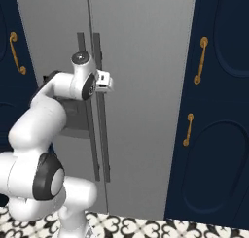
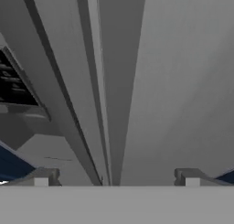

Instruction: Take the strawberry from the fridge and place it on top of the pancake, located on the dining counter.

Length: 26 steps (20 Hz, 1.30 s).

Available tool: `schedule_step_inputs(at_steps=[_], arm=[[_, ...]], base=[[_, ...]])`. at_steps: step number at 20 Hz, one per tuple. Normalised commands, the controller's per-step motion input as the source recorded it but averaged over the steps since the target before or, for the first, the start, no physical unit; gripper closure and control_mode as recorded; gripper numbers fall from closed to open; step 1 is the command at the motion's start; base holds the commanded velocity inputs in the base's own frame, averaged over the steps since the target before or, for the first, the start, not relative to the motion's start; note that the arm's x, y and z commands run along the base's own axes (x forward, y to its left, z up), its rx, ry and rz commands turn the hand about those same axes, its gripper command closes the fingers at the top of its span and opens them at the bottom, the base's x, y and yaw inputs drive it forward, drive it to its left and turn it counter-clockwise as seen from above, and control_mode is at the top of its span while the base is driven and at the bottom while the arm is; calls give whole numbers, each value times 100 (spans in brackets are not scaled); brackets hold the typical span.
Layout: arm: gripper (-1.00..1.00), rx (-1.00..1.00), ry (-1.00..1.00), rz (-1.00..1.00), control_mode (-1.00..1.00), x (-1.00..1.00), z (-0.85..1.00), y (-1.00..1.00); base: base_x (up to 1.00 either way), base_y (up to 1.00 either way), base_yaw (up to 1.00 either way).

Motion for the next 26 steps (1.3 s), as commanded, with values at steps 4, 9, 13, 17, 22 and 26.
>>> schedule_step_inputs(at_steps=[4,9,13,17,22,26], arm=[[-100,0,0,0,-100,54,0,0],[-100,0,-5,0,-100,43,-1,0],[-100,0,-14,0,-100,38,-12,0],[-100,0,-18,0,-100,31,-18,0],[-100,0,-9,0,-100,36,-8,0],[100,0,-6,0,-100,31,-8,0]], base=[[0,0,0],[0,0,0],[0,0,0],[0,0,0],[0,0,0],[0,0,0]])
